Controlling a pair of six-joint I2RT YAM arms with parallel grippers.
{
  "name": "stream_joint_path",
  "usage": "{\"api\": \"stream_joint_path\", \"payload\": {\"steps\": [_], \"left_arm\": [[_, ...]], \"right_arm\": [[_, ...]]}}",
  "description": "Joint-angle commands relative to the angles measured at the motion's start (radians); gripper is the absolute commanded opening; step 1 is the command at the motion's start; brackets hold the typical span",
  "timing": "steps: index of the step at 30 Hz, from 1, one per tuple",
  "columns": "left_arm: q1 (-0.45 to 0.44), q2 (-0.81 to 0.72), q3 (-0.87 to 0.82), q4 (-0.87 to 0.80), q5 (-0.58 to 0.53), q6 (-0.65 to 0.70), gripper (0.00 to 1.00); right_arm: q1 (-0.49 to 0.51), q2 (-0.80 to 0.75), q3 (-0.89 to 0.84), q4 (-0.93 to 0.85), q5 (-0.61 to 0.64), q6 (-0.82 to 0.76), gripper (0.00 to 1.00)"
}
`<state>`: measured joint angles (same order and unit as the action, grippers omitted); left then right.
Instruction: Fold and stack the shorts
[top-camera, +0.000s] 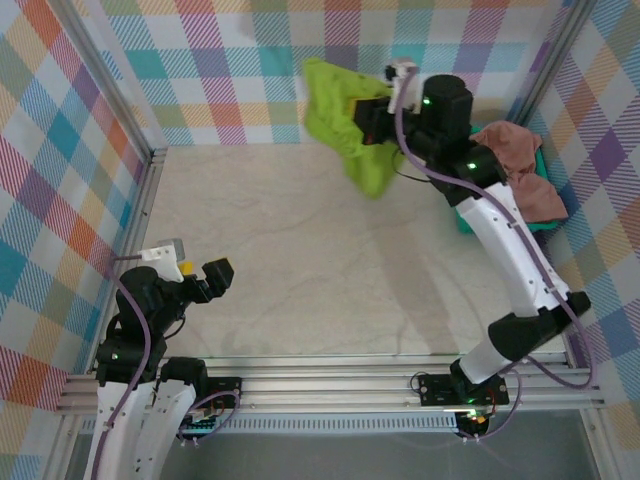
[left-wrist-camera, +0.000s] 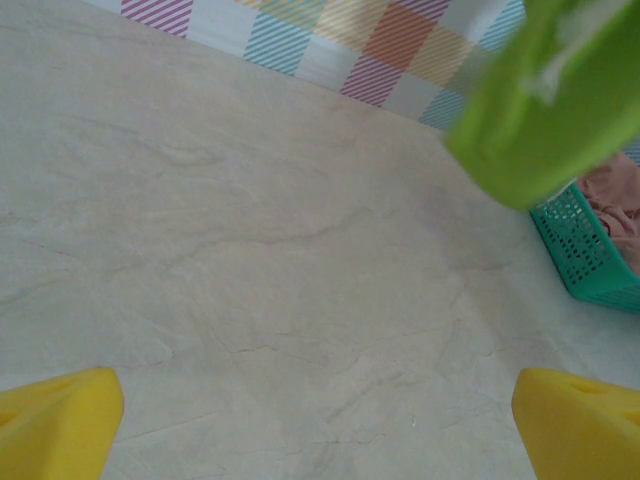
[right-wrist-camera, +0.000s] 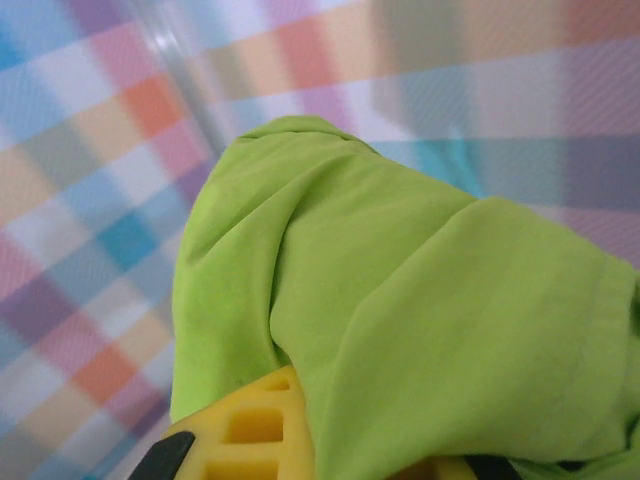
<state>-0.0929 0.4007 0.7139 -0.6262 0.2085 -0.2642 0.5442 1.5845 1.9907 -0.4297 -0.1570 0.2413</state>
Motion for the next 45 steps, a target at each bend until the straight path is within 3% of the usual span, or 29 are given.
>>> {"api": "stream_joint_path", "payload": {"steps": [1,5,6,7,8,9,10,14,20,23,25,27,29,31,34,38,45], "left_arm": [[0.004,-0.016,-0.007,0.015,0.000,0.023,1.00],[0.004,-0.017,-0.004,0.013,-0.006,0.023,1.00],[0.004,-0.018,-0.004,0.011,-0.006,0.023,1.00],[0.004,-0.019,-0.005,0.011,-0.006,0.022,1.00],[0.004,-0.021,-0.005,0.012,-0.005,0.022,1.00],[0.004,-0.023,-0.005,0.014,-0.001,0.022,1.00],[0.003,-0.024,-0.005,0.018,0.004,0.020,1.00],[0.004,-0.016,-0.005,0.037,0.039,-0.009,1.00],[0.004,0.098,0.024,0.101,0.115,-0.142,1.00],[-0.009,0.239,0.059,0.126,0.170,-0.173,1.00],[-0.064,0.363,0.106,0.139,0.184,-0.171,1.00],[-0.175,0.488,0.185,0.113,0.094,-0.120,1.00],[-0.316,0.618,0.299,0.063,-0.068,-0.038,1.00],[-0.444,0.798,0.436,0.005,-0.196,0.037,0.97],[-0.560,1.087,0.677,-0.115,-0.310,0.108,0.91],[-0.660,1.413,0.974,-0.243,-0.461,0.163,0.87],[-0.722,1.841,1.395,-0.425,-0.605,0.186,0.82]], "right_arm": [[0.076,0.060,0.125,-0.021,-0.118,-0.073,0.00],[0.077,0.114,0.094,-0.020,-0.108,-0.101,0.02],[0.075,0.124,0.060,-0.022,-0.099,-0.126,0.08],[0.071,0.134,0.024,-0.026,-0.091,-0.148,0.16],[0.067,0.138,-0.014,-0.026,-0.075,-0.157,0.30],[0.058,0.138,-0.070,-0.015,-0.058,-0.166,0.55],[0.048,0.127,-0.139,0.011,-0.033,-0.173,0.69],[0.016,0.020,-0.422,0.139,0.054,-0.160,0.86],[0.019,-0.137,-0.704,0.176,0.063,-0.069,0.89],[0.020,-0.174,-0.819,0.182,0.084,-0.030,0.90],[0.019,-0.216,-0.905,0.196,0.134,0.001,0.90],[0.010,-0.269,-0.981,0.207,0.175,0.041,0.91],[-0.021,-0.323,-1.043,0.194,0.179,0.116,0.92],[-0.085,-0.383,-1.118,0.202,0.109,0.198,0.95],[-0.193,-0.473,-1.221,0.197,0.048,0.295,0.94],[-0.268,-0.581,-1.323,0.179,0.029,0.323,0.94],[-0.303,-0.683,-1.399,0.125,0.011,0.316,0.94]]}}
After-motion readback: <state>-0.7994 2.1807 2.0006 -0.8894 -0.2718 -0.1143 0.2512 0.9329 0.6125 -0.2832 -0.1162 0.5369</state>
